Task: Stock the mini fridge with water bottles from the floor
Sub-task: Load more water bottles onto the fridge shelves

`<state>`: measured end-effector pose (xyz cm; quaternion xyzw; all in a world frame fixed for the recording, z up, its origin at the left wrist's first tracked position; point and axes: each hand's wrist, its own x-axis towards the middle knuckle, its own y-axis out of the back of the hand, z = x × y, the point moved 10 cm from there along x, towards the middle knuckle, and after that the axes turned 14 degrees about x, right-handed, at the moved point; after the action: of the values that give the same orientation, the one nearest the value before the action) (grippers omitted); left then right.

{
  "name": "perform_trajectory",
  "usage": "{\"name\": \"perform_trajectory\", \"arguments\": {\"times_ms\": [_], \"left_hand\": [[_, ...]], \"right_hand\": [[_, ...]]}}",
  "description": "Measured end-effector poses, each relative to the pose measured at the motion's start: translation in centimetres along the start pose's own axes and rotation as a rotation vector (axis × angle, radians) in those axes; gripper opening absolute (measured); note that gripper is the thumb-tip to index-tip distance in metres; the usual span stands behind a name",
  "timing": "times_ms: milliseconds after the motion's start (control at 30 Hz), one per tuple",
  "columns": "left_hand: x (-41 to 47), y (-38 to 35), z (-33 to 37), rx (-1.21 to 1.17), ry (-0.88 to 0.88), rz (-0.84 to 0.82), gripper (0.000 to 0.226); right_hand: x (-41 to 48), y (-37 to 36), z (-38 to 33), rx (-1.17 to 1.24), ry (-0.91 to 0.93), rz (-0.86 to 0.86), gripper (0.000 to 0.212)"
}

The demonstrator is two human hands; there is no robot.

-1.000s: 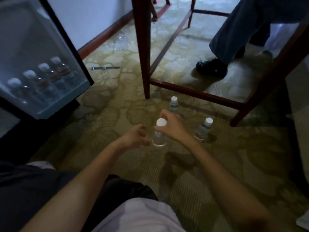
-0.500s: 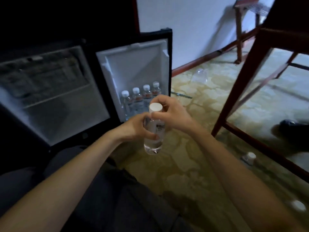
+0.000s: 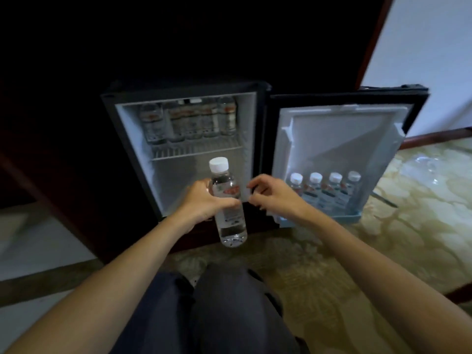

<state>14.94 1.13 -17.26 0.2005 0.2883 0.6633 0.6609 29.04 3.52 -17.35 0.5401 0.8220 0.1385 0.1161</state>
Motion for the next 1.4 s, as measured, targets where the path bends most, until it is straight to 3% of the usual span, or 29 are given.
{"name": "perform_trajectory", "arguments": {"times_ms": [133,233,500,667,800,933,1067,1167,1267,1400], "left_hand": [[2.8,3.3,-6.6,-0.115,0.201,0.15,0.027],[5.1,3.9,-10.1,-0.129,0.261,0.184,0.027],[13.2,3.9,-17.9,-0.119,0.384,0.245,0.052],[19.8,2.9,-22.6,-0.092,0.363,0.186,0.046],[24.3,3.8,-25.0,-0.041,0.295,0.211,0.04],[27.8,4.2,-26.1,-0.166,0.2,0.225,0.035],[29.7,4.0,-27.4,-0.199,0.19,0.272,0.067],[30.5,3.6,-29.2,-0.187,0.206,0.309,0.078],[30.3,3.3,-29.8,-0.219,0.217,0.319,0.075],[27.8,2.8,-30.4,-0.072,0.297,0.318,0.044]], "right_hand": [[5.1,-6.9,4.0,-0.114,-0.166,-0.232,0.057],[9.1,-11.5,5.2,-0.138,-0.142,-0.308,0.064],[18.3,-16.4,9.2,-0.081,-0.112,-0.099,0.068],[24.9,-18.9,12.9,0.023,-0.136,-0.106,0.062],[29.5,-19.6,15.0,0.142,-0.138,-0.033,0.043],[33.2,-20.2,16.4,0.381,-0.124,0.047,0.036],[35.6,-21.4,17.3,0.356,-0.135,0.016,0.056],[36.2,-21.7,17.7,0.331,-0.131,0.004,0.073],[35.9,-22.2,18.1,0.381,-0.147,-0.025,0.079],[34.7,-20.9,20.4,0.304,-0.125,0.092,0.056]]}}
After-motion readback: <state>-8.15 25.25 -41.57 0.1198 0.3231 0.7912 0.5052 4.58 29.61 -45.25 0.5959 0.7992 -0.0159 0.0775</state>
